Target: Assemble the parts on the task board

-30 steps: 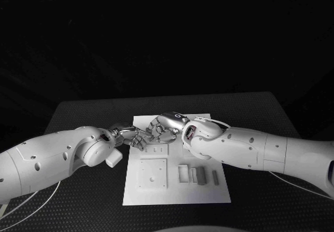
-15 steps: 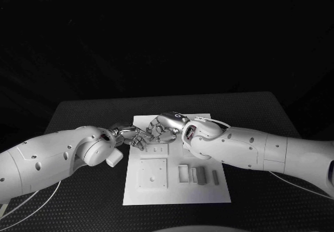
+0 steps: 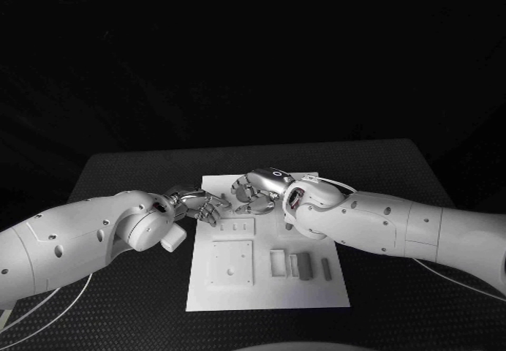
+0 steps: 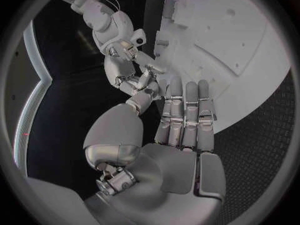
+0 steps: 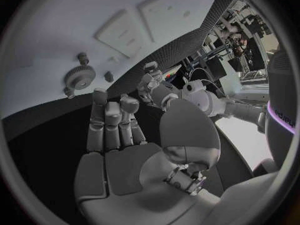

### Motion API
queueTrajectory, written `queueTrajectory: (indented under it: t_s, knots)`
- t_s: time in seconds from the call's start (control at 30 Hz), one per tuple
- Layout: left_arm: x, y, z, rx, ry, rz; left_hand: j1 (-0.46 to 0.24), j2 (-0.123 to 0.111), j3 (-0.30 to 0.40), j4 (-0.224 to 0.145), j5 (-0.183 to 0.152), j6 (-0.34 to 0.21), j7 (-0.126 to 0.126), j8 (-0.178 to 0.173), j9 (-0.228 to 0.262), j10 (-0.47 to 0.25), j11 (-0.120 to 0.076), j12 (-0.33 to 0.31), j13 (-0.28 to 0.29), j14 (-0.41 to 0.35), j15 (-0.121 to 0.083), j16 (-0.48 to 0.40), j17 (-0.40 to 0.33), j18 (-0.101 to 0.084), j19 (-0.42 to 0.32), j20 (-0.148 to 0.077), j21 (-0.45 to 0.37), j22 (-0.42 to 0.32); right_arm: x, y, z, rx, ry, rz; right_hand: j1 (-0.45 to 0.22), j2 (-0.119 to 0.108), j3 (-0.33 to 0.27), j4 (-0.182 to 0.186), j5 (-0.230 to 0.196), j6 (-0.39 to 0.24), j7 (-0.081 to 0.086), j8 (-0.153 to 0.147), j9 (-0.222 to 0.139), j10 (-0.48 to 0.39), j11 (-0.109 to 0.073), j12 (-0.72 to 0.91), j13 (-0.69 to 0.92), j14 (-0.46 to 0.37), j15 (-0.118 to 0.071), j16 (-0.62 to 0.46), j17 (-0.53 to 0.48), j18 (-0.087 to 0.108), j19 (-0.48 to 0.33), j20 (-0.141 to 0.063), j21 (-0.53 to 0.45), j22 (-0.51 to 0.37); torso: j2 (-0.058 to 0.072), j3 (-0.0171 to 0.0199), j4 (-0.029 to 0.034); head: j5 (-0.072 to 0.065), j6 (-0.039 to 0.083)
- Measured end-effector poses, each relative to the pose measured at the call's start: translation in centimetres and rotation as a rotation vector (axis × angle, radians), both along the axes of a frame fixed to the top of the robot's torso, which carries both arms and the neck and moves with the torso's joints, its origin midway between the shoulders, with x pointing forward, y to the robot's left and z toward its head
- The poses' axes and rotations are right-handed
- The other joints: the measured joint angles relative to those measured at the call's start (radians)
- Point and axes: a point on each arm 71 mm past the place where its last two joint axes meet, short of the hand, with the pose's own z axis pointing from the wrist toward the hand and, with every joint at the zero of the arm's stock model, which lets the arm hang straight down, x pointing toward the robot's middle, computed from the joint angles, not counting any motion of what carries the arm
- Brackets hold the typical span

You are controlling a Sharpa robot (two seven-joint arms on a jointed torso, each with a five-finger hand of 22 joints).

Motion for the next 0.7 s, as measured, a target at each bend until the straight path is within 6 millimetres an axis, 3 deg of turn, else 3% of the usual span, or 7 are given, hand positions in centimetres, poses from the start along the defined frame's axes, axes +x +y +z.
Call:
queueTrajectory:
  t_s: [0.17, 0.43, 0.7]
  knots:
    - [0.1, 0.0, 0.0, 0.009, 0.002, 0.006, -0.005, 0.005, 0.005, 0.001, -0.002, 0.001, 0.001, 0.000, 0.000, 0.009, -0.002, 0.000, 0.010, 0.004, -0.004, 0.008, 0.005, 0.000, 0.005, -0.005, 0.007, 0.007, 0.7, -1.8, 1.2, 0.026, -0.023, -0.044, -0.002, -0.006, 0.006, 0.000, 0.000, -0.002, 0.002, -0.001, -0.001, -0.004, 0.004, 0.000, -0.001, -0.003, 0.003, -0.004, -0.001, -0.004, -0.001, 0.001, 0.000, 0.000, 0.000, 0.0003, 0.0002, 0.000, 0.000]
    - [0.5, -0.3, -0.1, 0.088, -0.012, -0.011, -0.017, 0.001, 0.013, -0.007, 0.001, 0.012, -0.002, 0.011, 0.000, 0.018, -0.004, 0.014, 0.038, 0.014, -0.014, 0.040, 0.023, 0.000, 0.022, -0.015, 0.019, 0.035, 2.4, -4.9, 5.5, 0.145, -0.091, -0.149, -0.005, -0.010, 0.015, 0.010, 0.000, -0.002, 0.002, -0.002, -0.001, -0.004, 0.004, 0.000, -0.002, 0.000, 0.007, -0.004, -0.002, 0.010, -0.005, 0.005, 0.000, 0.000, 0.000, 0.0012, -0.0023, 0.001, 0.004]
    - [0.9, -0.9, 0.0, 0.189, -0.011, -0.036, -0.037, 0.004, 0.011, -0.017, 0.001, 0.017, -0.004, 0.023, 0.001, 0.029, -0.004, 0.033, 0.067, -0.005, -0.013, 0.090, 0.049, 0.000, 0.019, -0.012, 0.041, 0.071, 4.2, -8.1, 9.1, 0.245, -0.131, -0.251, -0.005, -0.010, 0.015, 0.015, 0.000, -0.004, 0.000, -0.002, -0.001, -0.003, 0.003, 0.000, -0.003, 0.000, 0.007, -0.004, -0.002, 0.010, -0.005, 0.005, 0.000, 0.000, -0.002, 0.0066, -0.0086, 0.002, 0.007]
